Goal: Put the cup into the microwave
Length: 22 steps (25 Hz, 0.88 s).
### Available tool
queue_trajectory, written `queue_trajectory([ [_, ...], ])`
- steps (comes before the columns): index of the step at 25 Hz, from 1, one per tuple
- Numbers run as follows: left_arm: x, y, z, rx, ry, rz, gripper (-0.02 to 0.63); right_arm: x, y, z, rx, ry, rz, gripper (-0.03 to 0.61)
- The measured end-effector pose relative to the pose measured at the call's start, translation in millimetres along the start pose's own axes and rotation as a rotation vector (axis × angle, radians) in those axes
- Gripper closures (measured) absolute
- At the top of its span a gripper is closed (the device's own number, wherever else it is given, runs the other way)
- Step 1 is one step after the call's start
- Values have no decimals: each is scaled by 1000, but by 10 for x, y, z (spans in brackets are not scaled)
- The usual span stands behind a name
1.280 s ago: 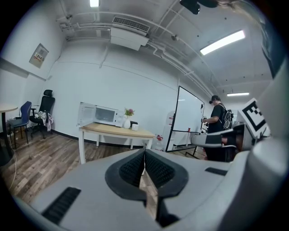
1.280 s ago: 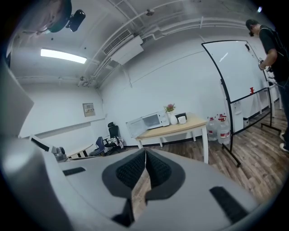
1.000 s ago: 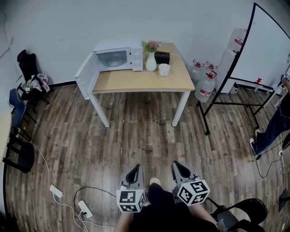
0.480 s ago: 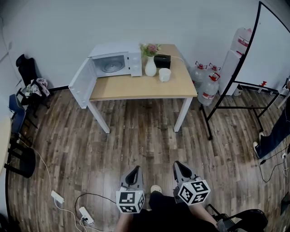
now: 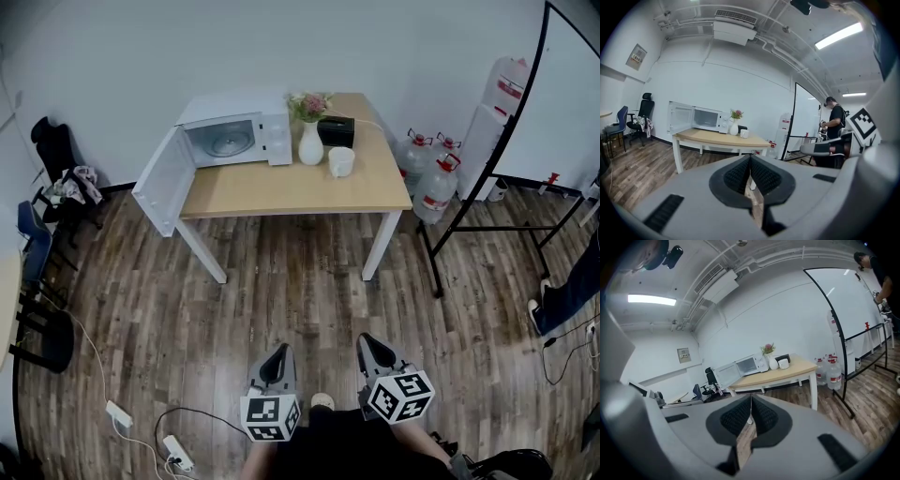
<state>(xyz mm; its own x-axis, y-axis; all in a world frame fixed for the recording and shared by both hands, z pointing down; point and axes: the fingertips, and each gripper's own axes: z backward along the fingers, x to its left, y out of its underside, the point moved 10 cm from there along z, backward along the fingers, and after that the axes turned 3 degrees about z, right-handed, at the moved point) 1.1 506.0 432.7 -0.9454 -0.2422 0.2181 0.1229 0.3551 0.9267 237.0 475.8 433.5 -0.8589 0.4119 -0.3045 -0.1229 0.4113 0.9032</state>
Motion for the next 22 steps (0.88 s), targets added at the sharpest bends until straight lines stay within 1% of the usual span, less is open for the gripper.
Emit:
queue_trajectory([
  [6, -19, -39, -172, -11, -25, 9, 609, -116, -78, -219, 15, -41, 9, 584],
  [13, 93, -81, -195, -2, -78, 35, 609, -53, -175, -419, 25, -86, -2, 584],
  [17, 112, -94, -266, 4, -80, 43, 609, -41, -187, -499, 40, -103, -1, 584],
  [22, 136, -130, -456, 20, -58, 33, 609, -144, -193, -612, 53, -81, -20, 584],
])
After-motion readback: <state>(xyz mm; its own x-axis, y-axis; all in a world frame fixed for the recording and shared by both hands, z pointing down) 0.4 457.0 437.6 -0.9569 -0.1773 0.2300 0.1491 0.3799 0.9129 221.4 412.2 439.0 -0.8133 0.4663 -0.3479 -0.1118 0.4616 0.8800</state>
